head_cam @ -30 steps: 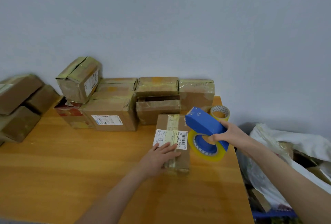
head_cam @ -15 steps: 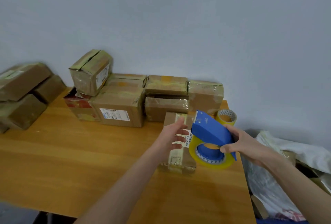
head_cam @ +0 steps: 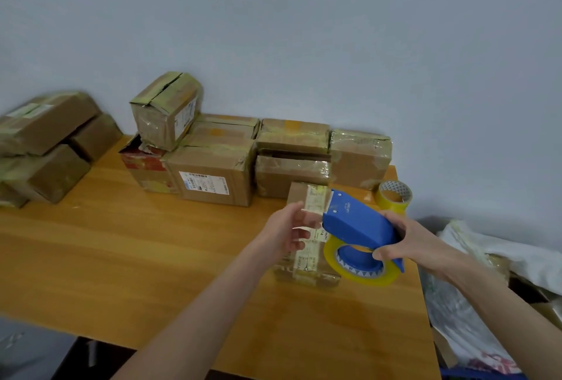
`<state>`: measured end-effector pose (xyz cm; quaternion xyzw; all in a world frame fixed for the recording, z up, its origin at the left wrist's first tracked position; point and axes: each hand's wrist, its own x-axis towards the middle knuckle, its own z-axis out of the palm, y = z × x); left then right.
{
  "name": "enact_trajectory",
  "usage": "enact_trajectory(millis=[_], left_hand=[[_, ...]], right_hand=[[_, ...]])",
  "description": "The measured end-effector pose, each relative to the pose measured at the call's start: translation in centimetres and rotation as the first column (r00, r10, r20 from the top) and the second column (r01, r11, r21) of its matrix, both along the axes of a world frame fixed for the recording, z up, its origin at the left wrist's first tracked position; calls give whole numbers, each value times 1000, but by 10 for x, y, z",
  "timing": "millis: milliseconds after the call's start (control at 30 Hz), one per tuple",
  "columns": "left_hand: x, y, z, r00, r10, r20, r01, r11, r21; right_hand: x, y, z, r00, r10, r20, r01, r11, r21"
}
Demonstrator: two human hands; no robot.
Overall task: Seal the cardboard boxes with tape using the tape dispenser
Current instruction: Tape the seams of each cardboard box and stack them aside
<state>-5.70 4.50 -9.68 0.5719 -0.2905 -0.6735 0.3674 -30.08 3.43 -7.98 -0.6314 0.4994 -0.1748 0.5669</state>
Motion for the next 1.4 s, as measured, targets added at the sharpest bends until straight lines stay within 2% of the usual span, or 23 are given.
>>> enact_trajectory(millis=[133, 267, 400, 533, 733, 1033, 1233, 1400], left_hand=[[1, -1, -5, 945, -44, 325, 63, 997, -49], [3, 1, -14, 896, -11, 443, 35, 998, -47], [8, 5, -24, 893, -11, 449, 19, 1000, -14], [29, 15, -27, 909, -12, 417, 17, 1000, -8], [85, 31, -40, 854, 61, 517, -69, 998, -5], [71, 44, -67, 838, 50, 544, -58, 998, -2], [84, 38, -72, 800, 58, 598, -42, 998, -42], [79, 34, -79, 793, 54, 607, -20, 998, -62]], right_hand=[[5, -3, 3, 979, 72, -190, -93, 990, -103], [15, -2, 3, 930, 102, -352, -193, 953, -232], [22, 1, 2, 852, 130, -508, -319, 897, -305], [15, 4, -4, 859, 167, -485, -337, 897, -287], [-26, 16, -11, 821, 176, -543, -311, 935, -168], [-52, 41, -30, 805, 165, -570, -269, 958, -102], [-54, 36, -32, 704, 157, -692, -302, 949, -92], [-56, 29, -38, 657, 141, -741, -308, 947, -94]])
